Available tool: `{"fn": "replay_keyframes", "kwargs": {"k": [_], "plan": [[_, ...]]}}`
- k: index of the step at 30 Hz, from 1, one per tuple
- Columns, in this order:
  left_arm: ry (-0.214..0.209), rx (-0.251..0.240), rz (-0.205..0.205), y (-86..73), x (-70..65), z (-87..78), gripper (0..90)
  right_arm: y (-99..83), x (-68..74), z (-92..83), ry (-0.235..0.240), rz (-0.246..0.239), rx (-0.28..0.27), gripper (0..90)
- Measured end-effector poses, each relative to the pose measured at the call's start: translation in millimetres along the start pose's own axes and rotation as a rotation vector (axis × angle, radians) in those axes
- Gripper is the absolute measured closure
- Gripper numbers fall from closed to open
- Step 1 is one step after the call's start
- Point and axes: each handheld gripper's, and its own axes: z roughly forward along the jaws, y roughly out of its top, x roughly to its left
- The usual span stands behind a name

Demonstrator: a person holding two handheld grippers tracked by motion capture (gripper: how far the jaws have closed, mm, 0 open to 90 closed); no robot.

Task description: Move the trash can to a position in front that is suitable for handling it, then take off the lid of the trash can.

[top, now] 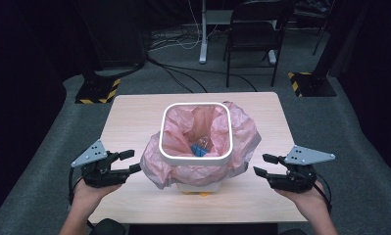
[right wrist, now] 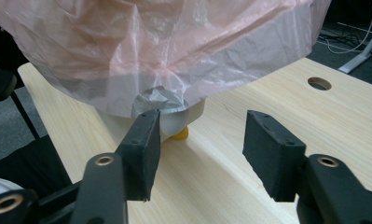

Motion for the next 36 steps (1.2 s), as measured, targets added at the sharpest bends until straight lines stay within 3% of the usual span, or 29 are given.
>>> {"fn": "replay_keyframes", "kwargs": {"k": [6,22,26,36], "plan": [[-0.014,-0.012,-0.014,6.4,2.6,-6.7,43.9,7.6,0.4,-4.7,0.012,-0.015,-0.007,48.2],[0.008,-0.030,-0.022,14.2,6.5,-24.6,43.5,25.9,5.9,-10.9,0.044,-0.056,-0.031,48.1],[-0.003,-0.043,-0.022,23.7,7.1,-23.0,43.6,33.9,8.2,-11.7,0.049,-0.076,-0.037,46.8],[-0.008,-0.042,0.027,60.6,10.9,-8.7,42.8,57.4,12.2,-12.5,0.070,-0.113,-0.055,45.2]]}}
